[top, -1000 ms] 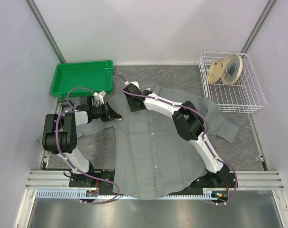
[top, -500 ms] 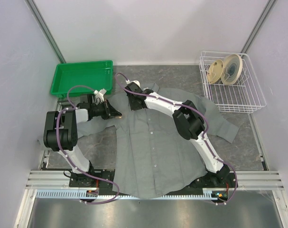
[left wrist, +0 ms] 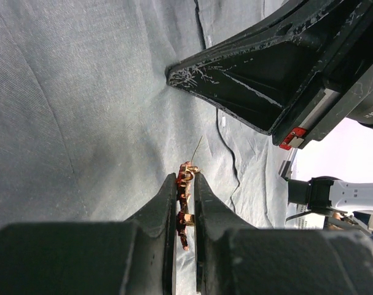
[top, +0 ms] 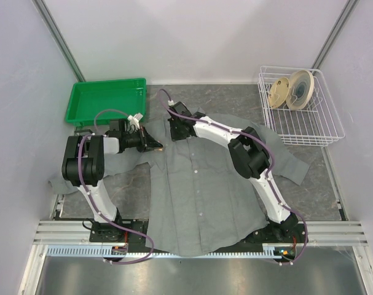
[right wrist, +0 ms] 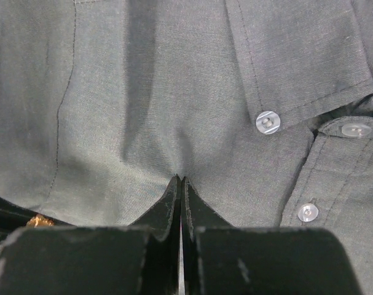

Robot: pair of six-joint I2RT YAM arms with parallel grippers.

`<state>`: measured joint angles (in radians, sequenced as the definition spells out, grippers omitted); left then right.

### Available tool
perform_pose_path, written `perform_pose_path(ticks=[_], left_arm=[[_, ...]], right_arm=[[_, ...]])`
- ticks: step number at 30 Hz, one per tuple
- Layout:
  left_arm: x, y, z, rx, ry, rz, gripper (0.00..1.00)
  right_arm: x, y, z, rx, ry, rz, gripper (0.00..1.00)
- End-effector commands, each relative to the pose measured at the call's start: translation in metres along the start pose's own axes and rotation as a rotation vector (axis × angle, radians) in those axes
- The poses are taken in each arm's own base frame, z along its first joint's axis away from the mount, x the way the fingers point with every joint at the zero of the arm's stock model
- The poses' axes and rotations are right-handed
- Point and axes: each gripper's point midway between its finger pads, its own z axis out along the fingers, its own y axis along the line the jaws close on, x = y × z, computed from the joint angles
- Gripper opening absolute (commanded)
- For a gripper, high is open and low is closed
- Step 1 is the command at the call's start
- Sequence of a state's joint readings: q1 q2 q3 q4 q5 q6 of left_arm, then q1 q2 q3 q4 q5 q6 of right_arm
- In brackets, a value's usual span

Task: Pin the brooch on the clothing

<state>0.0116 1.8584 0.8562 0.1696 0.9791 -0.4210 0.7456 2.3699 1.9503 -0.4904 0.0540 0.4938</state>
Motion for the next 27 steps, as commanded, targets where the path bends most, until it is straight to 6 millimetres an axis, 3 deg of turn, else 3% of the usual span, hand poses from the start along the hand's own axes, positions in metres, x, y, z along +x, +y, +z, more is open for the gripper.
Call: perform_pose_path(ticks=[1, 15, 17, 27], left_arm=[[-0.017, -0.012, 0.005, 0.073, -0.019, 0.012, 0.02], [-0.023, -0.005, 0.013, 0.100, -0.023, -0.034, 0.02], [-0.015, -0.009, 0.023, 0.109, 0.006, -0.033, 0.02], [-0.012, -0.004, 0.029, 0.104, 0.017, -0.045, 0.02]], right_arm=[[-0.028, 0.018, -0.026, -0.115, -0.055, 0.054, 0.00], [-0.029, 0.017, -0.027, -0.169, -0.036, 0.102, 0.00], [-0.028, 0.018, -0.027, -0.174, -0.035, 0.107, 0.00], [-0.029, 0.018, -0.029, -0.182, -0.037, 0.110, 0.00]])
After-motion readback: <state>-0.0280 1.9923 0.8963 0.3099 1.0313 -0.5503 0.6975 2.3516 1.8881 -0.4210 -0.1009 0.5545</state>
